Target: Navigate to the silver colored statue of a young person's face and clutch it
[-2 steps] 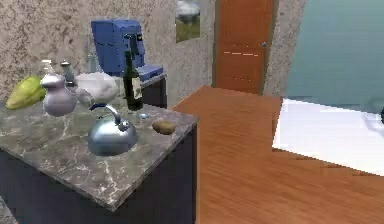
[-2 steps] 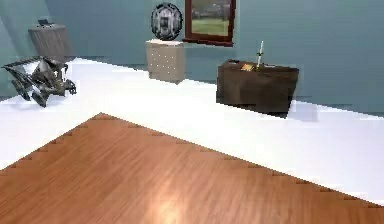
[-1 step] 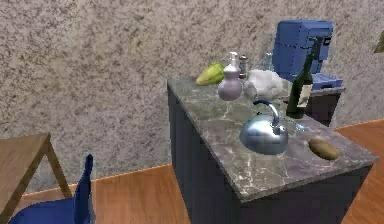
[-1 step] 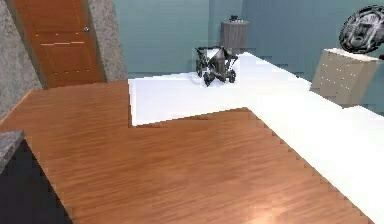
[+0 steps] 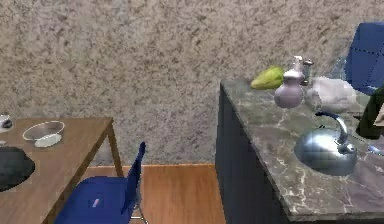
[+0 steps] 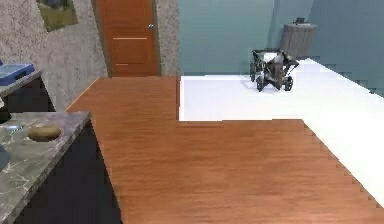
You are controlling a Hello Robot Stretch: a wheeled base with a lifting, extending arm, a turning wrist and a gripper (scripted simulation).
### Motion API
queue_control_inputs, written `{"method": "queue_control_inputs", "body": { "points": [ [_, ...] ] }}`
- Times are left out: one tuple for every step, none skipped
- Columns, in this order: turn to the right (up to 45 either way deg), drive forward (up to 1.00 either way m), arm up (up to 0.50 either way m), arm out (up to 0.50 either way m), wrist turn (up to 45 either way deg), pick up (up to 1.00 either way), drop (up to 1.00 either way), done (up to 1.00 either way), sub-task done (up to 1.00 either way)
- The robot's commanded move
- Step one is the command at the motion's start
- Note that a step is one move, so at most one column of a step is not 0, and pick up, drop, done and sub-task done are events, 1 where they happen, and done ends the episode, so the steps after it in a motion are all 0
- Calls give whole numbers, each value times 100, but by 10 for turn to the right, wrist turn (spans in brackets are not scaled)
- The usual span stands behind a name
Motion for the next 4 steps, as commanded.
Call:
{"method": "queue_control_inputs", "body": {
  "points": [
    [0,45,0,0,0,0,0,0,0],
    [-390,0,0,0,0,0,0,0,0],
    [0,0,50,0,0,0,0,0,0],
    [0,0,38,0,0,0,0,0,0]
  ]
}}
